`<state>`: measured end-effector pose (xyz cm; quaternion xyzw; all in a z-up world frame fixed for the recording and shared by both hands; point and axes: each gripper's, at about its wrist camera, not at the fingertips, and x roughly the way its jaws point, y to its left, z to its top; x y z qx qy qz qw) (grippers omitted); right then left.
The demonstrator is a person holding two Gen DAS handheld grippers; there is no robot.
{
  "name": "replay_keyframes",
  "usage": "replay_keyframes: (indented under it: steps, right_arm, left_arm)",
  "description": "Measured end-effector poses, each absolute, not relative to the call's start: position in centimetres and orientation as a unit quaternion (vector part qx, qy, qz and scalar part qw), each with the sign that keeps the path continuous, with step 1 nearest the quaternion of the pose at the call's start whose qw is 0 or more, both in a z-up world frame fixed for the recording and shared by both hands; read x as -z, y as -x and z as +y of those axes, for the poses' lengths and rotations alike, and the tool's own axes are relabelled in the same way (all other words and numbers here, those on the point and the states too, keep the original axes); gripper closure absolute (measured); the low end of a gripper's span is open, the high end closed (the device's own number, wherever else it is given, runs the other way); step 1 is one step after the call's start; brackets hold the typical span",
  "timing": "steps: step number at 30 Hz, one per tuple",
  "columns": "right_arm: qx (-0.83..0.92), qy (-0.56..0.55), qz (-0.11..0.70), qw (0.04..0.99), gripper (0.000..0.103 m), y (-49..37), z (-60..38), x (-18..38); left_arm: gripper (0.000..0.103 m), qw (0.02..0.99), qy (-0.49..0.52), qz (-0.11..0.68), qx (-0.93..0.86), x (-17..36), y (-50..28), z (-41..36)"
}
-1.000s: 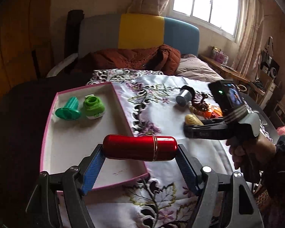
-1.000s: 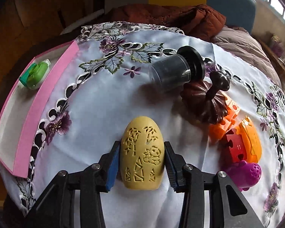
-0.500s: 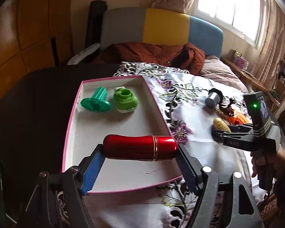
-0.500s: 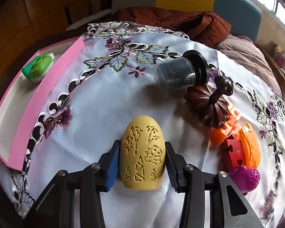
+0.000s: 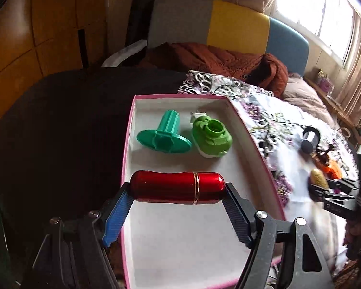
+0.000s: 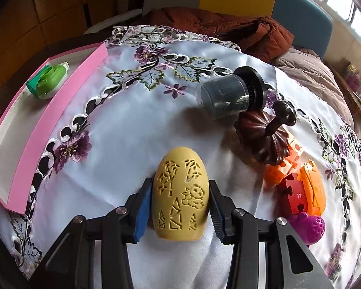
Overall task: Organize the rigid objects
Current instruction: 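Carry the red cylinder to the tray with the left gripper while the right grasps the yellow egg, then release the red cylinder in the tray beside the green pieces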
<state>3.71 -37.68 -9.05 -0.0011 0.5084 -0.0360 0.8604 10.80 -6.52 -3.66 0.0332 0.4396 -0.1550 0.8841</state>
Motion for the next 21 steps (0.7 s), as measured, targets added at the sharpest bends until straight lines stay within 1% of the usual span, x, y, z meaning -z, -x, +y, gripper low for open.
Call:
replay_keyframes:
  steps: [4,10,12,21]
  right_arm:
    - [0.036,0.000,0.509,0.860,0.058,-3.7,-37.7,9.0]
    - [0.036,0.003,0.508,0.860,0.058,-3.8,-37.7,9.1]
    - [0.035,0.003,0.508,0.861,0.058,-3.7,-37.6,9.1]
    - [0.036,0.015,0.505,0.862,0.058,-3.6,-37.4,9.1]
  left_arm:
    - [0.027,0.880,-0.062,0.447,0.147,5.1,-13.3,-7.5]
    - [0.026,0.877,-0.069,0.456,0.134,6.7,-15.4,-8.0]
    - [0.020,0.880,-0.064,0.451,0.136,6.7,-15.3,-7.8]
    - [0.019,0.900,-0.049,0.419,0.108,4.3,-12.1,-6.9]
